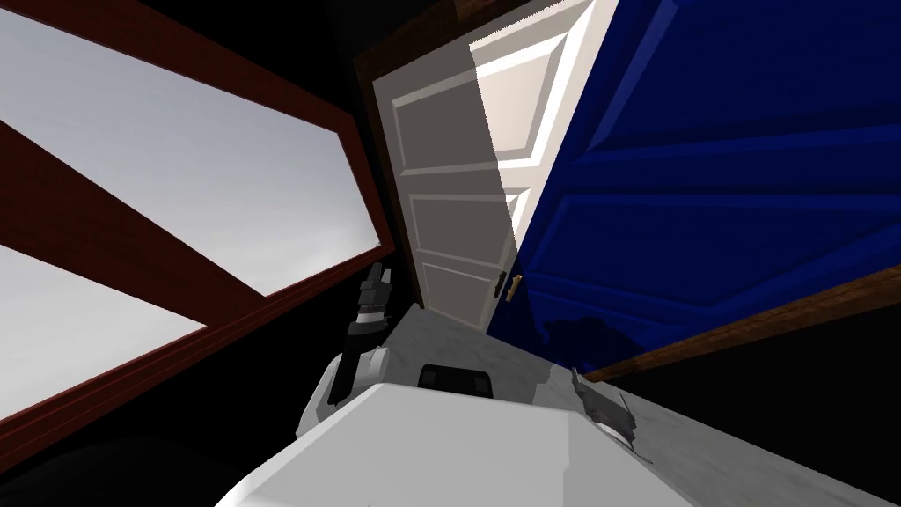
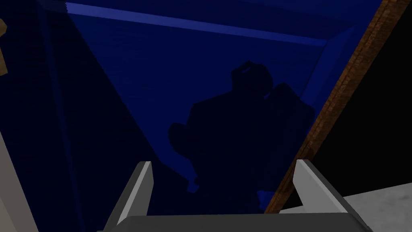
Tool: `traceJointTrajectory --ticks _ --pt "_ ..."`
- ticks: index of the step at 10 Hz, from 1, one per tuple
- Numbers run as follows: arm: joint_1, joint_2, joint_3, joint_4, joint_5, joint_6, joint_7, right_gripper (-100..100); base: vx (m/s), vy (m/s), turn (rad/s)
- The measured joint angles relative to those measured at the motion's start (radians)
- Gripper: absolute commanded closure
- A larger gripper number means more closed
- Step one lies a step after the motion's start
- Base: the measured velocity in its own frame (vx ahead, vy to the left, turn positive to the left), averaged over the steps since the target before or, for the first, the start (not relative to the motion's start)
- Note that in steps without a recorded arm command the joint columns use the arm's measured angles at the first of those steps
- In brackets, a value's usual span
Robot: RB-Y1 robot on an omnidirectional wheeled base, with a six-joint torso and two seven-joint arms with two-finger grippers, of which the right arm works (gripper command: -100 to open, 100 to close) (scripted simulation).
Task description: Pull the door open
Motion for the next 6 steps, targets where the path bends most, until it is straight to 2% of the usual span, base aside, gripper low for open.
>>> traceJointTrajectory --ticks 1,2,3,5,6 --pt "-0.011 0.003 0.004 -0.006 0.003 0.0 -0.003 -100 0.218 -0.012 0.117" --pt "-0.039 0.005 0.014 0.018 0.01 -0.008 -0.018 -100 0.204 -0.048 0.127" --pt "-0.045 0.007 0.016 -0.004 0.01 -0.003 -0.018 -100 0.196 -0.044 0.117" --pt "-0.082 0.021 0.03 -0.002 0.02 -0.007 -0.023 -100 0.187 -0.044 0.134" --pt "-0.09 0.025 0.034 -0.027 0.022 0.0 -0.018 -100 0.204 -0.041 0.121"
